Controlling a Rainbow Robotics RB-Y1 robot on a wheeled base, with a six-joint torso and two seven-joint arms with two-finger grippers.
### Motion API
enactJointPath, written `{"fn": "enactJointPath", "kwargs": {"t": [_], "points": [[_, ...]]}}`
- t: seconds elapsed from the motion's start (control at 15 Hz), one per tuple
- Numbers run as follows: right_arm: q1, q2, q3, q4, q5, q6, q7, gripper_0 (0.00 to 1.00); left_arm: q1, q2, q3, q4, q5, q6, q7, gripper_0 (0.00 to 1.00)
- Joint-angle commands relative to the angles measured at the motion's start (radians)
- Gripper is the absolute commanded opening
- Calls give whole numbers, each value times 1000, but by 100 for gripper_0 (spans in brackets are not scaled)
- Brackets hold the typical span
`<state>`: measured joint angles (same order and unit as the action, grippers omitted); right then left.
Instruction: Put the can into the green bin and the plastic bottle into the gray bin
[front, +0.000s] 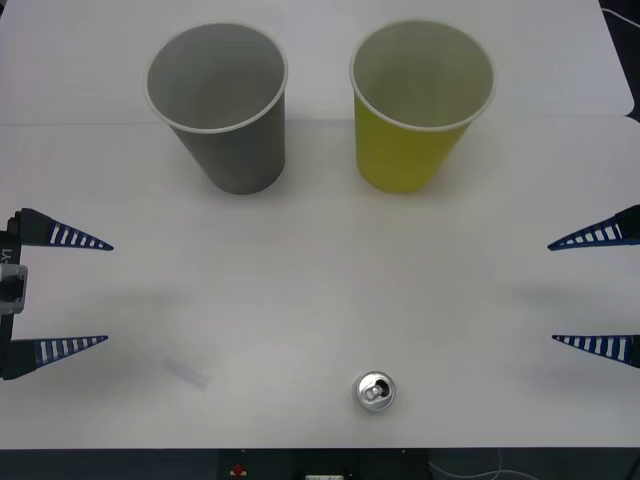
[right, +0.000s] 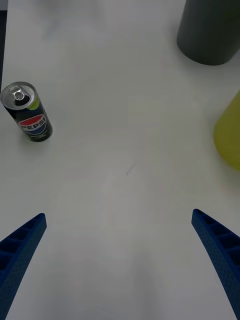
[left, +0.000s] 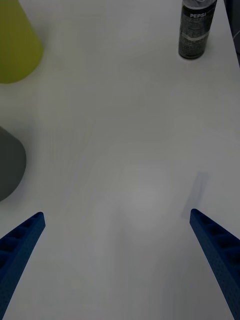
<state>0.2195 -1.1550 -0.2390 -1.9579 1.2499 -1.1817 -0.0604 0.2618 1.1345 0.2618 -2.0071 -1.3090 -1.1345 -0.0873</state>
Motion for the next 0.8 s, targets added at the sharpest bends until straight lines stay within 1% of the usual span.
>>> {"fn": "enactJointPath", "kwargs": {"t": [0.07,0.13,0.47,0.73,0.8], "points": [[-49,0,52,57,-20,-75,31,100,0,0,0,0,0,0,0,100],[-68,0,79,77,-29,-90,47,100,0,0,0,0,0,0,0,100],[-160,0,264,223,-121,-92,260,100,0,0,0,0,0,0,0,100],[-219,9,408,329,-225,-92,389,100,0,0,0,0,0,0,0,100],[-241,26,445,369,-245,-96,430,100,0,0,0,0,0,0,0,100]]}}
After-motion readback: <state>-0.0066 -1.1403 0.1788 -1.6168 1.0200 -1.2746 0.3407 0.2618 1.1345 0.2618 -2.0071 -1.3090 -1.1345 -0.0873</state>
